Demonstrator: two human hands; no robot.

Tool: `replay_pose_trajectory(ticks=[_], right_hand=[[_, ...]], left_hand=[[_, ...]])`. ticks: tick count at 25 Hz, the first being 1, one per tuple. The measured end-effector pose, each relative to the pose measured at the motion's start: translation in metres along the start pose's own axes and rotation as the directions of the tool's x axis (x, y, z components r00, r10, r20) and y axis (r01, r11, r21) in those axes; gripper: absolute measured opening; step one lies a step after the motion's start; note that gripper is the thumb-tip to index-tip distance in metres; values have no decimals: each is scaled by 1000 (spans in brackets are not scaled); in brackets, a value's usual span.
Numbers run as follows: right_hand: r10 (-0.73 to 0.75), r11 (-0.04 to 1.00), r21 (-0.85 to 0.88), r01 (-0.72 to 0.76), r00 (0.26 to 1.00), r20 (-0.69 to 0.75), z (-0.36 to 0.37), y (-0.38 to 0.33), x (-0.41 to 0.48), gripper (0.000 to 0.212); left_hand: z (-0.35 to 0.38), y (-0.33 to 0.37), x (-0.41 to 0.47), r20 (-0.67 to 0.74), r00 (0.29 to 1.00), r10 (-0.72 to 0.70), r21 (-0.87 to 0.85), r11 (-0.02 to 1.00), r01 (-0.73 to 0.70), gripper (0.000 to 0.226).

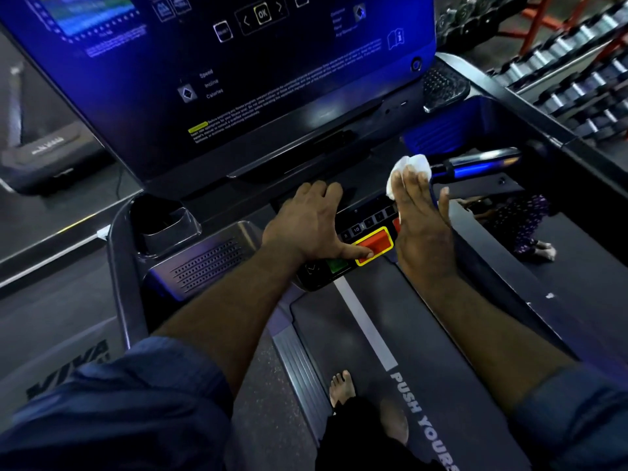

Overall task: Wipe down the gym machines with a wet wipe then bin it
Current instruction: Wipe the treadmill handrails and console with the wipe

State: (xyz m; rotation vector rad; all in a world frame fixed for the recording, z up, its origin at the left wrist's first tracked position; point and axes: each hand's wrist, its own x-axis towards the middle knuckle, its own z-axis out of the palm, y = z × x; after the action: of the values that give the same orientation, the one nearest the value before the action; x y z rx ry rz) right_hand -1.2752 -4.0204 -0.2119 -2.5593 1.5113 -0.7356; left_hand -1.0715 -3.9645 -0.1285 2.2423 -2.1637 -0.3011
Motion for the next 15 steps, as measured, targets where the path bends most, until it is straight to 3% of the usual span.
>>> replay_pose_trajectory(ticks=[3, 5, 7, 10, 13, 15], right_hand=[[-70, 996, 59, 64, 993, 95, 7, -1, -33, 97], [-92, 983, 171, 64, 982, 162, 6, 7, -65, 74], [12, 975, 217, -46, 988, 155, 4, 6, -50, 62], [147, 971, 166, -170, 979, 139, -5, -10, -4, 82], [-45, 997, 77, 30, 981, 191, -5, -6, -39, 89], [-42, 998, 51, 30, 968, 246, -3, 13, -67, 91]], left_hand=[[-2, 2, 0, -12, 1000, -9, -1, 1000, 9, 105], [-2, 2, 0, -14, 1000, -9, -2, 1000, 9, 104], [-2, 2, 0, -2, 1000, -19, 8, 1000, 19, 104], [-1, 2, 0, -4, 1000, -22, 17, 1000, 22, 104], [-2, 3, -1, -8, 1000, -25, 3, 1000, 25, 106], [-3, 4, -1, -5, 1000, -24, 4, 1000, 24, 106]])
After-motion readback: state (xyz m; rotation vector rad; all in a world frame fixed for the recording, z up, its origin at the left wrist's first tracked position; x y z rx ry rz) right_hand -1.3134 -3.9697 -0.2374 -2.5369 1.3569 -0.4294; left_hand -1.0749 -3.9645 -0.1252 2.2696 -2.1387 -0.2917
